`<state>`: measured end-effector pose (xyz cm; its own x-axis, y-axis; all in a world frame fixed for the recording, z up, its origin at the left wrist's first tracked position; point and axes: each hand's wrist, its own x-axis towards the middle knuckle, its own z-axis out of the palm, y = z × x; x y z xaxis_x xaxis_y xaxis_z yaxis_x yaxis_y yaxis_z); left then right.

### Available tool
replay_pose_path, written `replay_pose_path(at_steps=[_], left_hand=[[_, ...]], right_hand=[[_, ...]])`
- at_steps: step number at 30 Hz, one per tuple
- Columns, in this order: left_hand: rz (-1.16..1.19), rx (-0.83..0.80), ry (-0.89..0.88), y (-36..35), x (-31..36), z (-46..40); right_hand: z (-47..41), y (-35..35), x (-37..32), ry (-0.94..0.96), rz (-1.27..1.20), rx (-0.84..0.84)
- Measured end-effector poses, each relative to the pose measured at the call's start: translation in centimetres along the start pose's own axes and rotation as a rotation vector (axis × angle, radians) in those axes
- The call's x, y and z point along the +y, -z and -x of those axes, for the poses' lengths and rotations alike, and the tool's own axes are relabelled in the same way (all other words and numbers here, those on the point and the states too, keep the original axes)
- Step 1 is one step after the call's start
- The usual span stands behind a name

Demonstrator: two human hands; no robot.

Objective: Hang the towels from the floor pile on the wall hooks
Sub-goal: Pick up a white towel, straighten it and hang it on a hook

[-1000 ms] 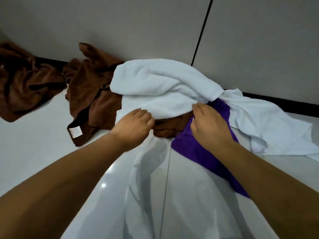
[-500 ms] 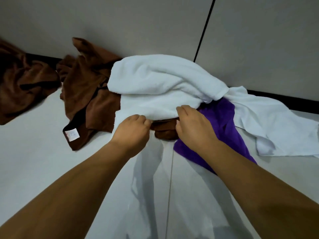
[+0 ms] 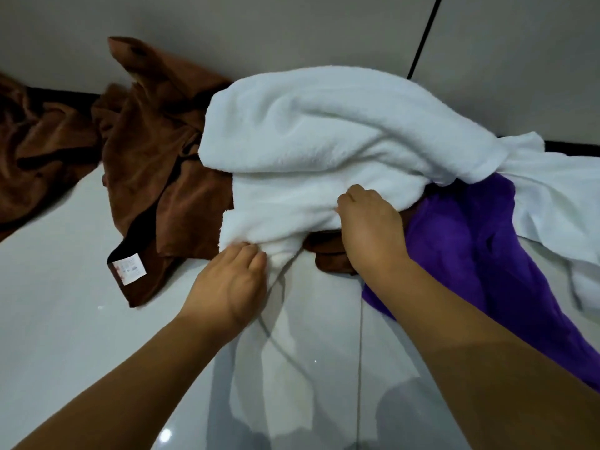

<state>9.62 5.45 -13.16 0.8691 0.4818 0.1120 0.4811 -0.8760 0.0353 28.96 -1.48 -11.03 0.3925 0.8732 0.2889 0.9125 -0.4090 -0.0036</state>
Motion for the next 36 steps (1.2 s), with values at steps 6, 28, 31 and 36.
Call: replay_pose_path(at_steps=[6, 28, 31, 36], left_hand=[[0.042, -0.009, 0.053, -0.1, 0.1, -0.1], [-0.057, 0.101, -0.021, 11.6, 2.3, 1.2], [-0.064, 0.159, -0.007, 14.4, 3.0, 1.2], [-0.015, 0.213, -0.021, 18.6, 4.6, 0.8]], right_hand=[[0.4, 0.3, -0.6, 0.031, 0.047, -0.068], [2.7, 16.7, 1.3, -0.093, -0.243, 0.045], [1.9, 21.7, 0.5, -0.106, -0.286, 0.25], [1.5, 31.2, 0.0, -0.088, -0.312, 0.595]])
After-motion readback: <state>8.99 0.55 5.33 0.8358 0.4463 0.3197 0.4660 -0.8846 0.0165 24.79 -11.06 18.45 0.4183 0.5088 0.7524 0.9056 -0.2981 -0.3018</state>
